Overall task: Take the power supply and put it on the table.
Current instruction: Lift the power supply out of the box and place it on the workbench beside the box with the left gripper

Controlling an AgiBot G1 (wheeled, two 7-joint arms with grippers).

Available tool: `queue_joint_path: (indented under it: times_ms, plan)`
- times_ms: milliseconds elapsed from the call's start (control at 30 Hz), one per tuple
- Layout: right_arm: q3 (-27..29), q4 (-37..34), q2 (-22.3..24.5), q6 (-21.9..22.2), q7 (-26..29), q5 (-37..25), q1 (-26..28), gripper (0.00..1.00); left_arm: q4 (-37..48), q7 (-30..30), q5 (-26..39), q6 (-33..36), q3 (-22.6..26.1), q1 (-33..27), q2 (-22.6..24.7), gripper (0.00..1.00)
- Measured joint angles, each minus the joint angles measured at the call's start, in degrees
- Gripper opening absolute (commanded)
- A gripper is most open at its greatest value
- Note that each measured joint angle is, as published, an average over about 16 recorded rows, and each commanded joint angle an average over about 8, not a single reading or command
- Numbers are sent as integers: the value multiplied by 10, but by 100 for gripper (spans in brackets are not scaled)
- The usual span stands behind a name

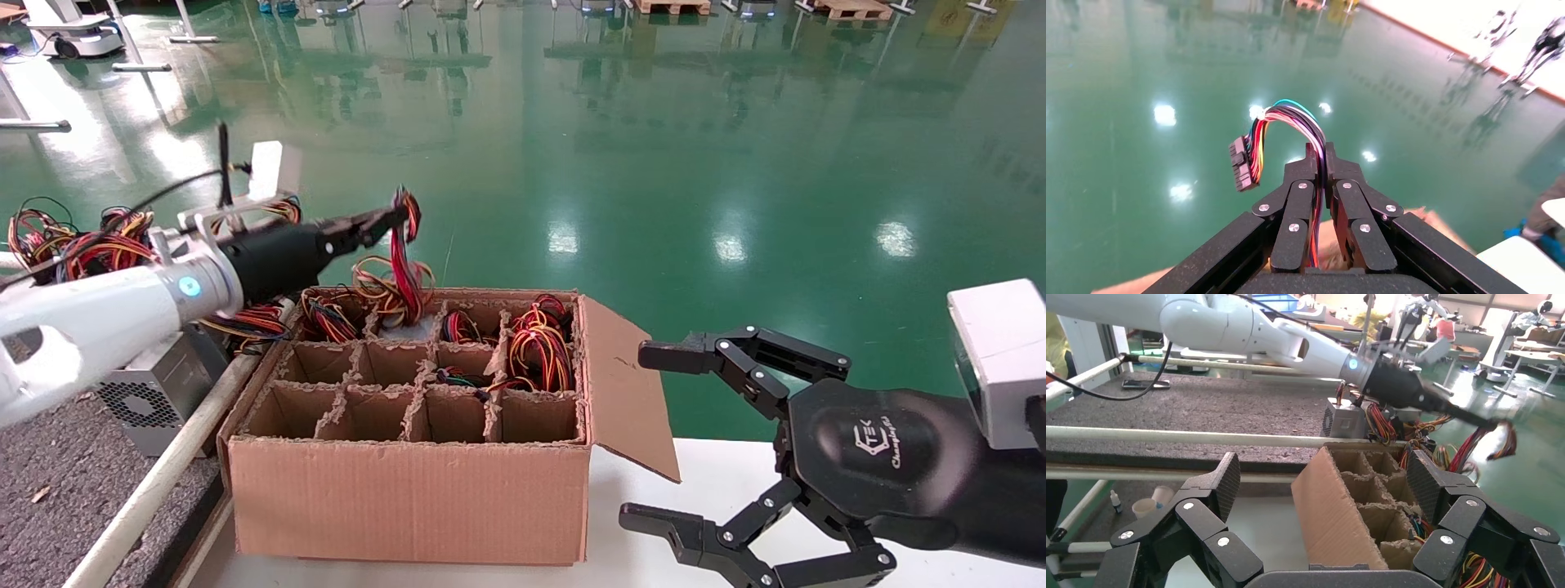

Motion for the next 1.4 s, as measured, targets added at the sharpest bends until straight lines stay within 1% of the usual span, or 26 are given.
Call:
queue_joint_path:
  times_ms: [400,700,1067,1400]
  plan:
    - [0,0,0,0,0,0,0,100,-16,-22,-14,59,-10,-71,-25,0]
    - [0,0,0,0,0,0,0,100,-19,-36,-14,83,-10,-138,-59,0]
    - [0,0,0,0,0,0,0,100,-13,-39,-2,64,-4,-221,-120,0]
    - [0,0,0,0,0,0,0,100,-5,-29,17,40,8,-276,-191,0]
